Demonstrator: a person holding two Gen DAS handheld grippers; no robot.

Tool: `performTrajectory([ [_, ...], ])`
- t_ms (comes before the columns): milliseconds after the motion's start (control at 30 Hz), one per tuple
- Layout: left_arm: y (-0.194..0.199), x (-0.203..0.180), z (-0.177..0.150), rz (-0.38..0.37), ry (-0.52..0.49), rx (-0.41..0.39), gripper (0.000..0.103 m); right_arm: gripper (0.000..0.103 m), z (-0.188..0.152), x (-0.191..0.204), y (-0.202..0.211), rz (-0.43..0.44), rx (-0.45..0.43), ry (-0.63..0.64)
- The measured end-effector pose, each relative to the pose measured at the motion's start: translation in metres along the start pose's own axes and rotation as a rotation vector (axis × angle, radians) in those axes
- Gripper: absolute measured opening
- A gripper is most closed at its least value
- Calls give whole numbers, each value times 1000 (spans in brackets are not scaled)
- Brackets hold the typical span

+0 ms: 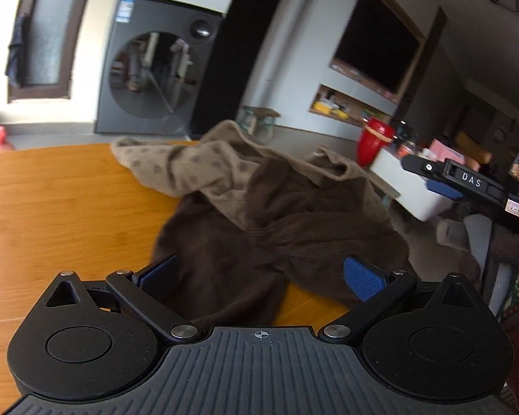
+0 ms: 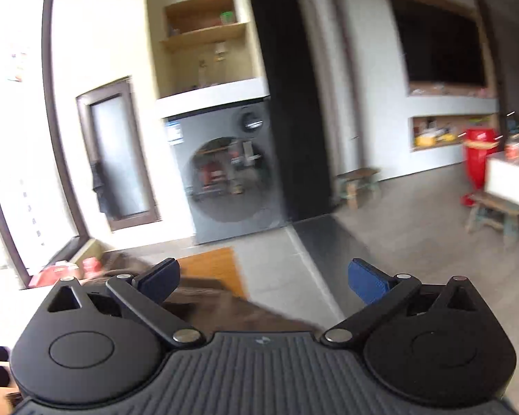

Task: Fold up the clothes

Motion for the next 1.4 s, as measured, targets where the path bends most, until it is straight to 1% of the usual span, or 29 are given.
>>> performTrajectory([
  [33, -18, 0, -1, -46, 10, 29, 103, 103, -4, 5, -3, 83, 56, -18],
  [67, -34, 3, -3, -73, 32, 64, 103, 103, -7, 10, -5, 134, 93, -31],
  [133, -52, 14, -11, -74, 81, 110, 103, 103, -15, 19, -8, 187, 138, -33],
  [167, -55, 18, -15, -67, 93, 109, 103, 103, -17, 22, -8, 200, 151, -29],
  [233, -53, 23, -20, -68, 96, 87, 103, 103, -21, 28, -10, 246, 198, -49],
  [333, -42, 27, -27, -76, 122, 116, 103, 103, -24, 41, -20, 366, 335, -137],
  [400, -28, 25, -36, -74, 112, 118, 103, 103, -30, 50, -35, 422, 437, -172],
  [467, -14, 25, -46, -67, 100, 117, 103, 103, -36, 64, -50, 438, 477, -171],
  [533, 2, 26, -54, -51, 101, 118, 103, 103, -39, 81, -67, 435, 501, -140],
  [600, 9, 22, -57, -28, 112, 115, 103, 103, -41, 100, -80, 440, 523, -117],
  [667, 14, 19, -56, -3, 131, 107, 103, 103, -34, 115, -84, 469, 502, -98],
  [733, 15, 18, -56, 11, 151, 99, 103, 103, -14, 121, -79, 395, 322, -43],
  [800, 17, 18, -56, 20, 164, 95, 103, 103, 10, 113, -72, 201, 97, 26],
  [833, 18, 17, -56, 26, 168, 93, 103, 103, 21, 108, -69, 117, 4, 54],
  [900, 20, 17, -54, 31, 171, 84, 103, 103, 37, 85, -72, 80, 18, 43],
  [933, 19, 17, -53, 30, 176, 78, 103, 103, 37, 75, -73, 80, 61, 27],
  [967, 15, 15, -49, 26, 185, 71, 103, 103, 33, 66, -76, 44, 87, 30],
  [1000, 10, 14, -46, 22, 194, 64, 103, 103, 25, 58, -81, -19, 102, 61],
  [1067, 4, 13, -41, 14, 213, 52, 103, 103, 4, 44, -93, -149, 132, 164],
  [1167, 10, 17, -41, 5, 252, 41, 103, 103, -28, 37, -100, -151, 198, 239],
  [1233, 19, 20, -40, 6, 265, 14, 103, 103, -51, 61, -93, -49, 253, 344],
  [1300, 30, 23, -36, 5, 273, -35, 103, 103, -76, 85, -85, 57, 308, 455],
  [1333, 36, 23, -32, -1, 277, -63, 103, 103, -93, 101, -74, 125, 336, 539],
  [1400, 43, 21, -22, -31, 283, -118, 103, 103, -123, 128, -49, 254, 379, 647],
])
Point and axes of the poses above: each gripper's, at about its wrist camera, not at the fingertips, and y roughly against the way its jaws point, x to its left, z to its top, the point moved 3 cm from there along -y, roughly the way its jaws point, and after that the axes turned 10 degrees about -y, right-handed, at the moved point
